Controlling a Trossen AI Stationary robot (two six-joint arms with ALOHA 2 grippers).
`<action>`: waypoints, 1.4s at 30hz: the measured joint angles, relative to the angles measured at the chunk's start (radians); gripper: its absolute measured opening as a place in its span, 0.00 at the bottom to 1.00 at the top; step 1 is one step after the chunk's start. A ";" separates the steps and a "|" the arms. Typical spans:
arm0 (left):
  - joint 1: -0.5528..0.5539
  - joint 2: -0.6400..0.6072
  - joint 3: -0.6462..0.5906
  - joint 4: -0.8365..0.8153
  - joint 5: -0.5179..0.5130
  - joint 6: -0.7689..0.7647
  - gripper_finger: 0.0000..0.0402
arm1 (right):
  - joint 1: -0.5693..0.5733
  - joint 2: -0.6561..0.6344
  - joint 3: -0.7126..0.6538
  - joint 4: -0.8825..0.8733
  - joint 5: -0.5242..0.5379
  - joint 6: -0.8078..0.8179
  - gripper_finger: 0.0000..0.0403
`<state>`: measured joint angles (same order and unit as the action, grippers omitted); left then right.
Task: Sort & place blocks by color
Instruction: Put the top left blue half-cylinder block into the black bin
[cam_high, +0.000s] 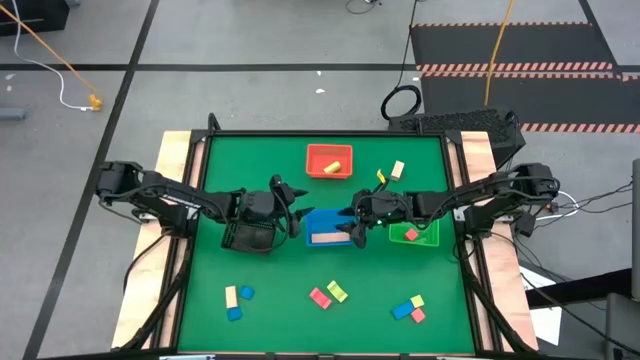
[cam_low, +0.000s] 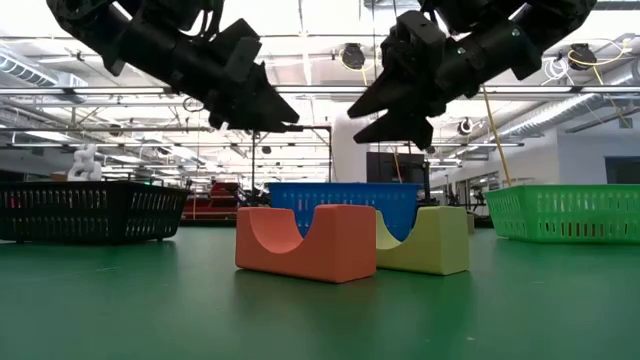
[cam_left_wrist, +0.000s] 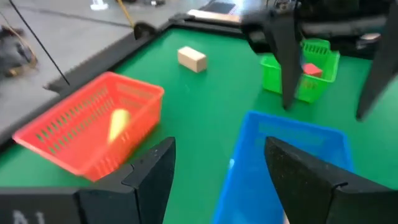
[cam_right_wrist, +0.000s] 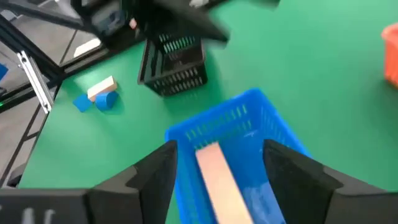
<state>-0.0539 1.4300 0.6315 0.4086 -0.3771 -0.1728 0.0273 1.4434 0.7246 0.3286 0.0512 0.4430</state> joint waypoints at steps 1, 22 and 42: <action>-0.010 0.000 0.000 -0.008 0.001 -0.023 0.62 | -0.008 -0.013 0.000 -0.003 0.000 -0.009 0.58; -0.331 0.000 -0.001 -0.217 0.362 -0.374 0.62 | -0.059 -0.200 -0.087 -0.033 0.034 0.042 0.59; -0.685 0.000 -0.001 -0.695 0.290 -0.326 0.62 | -0.058 -0.200 -0.225 0.199 0.087 0.174 0.59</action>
<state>-0.7390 1.4300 0.6308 -0.2861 -0.0868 -0.4992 -0.0311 1.2434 0.4992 0.5275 0.1378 0.6167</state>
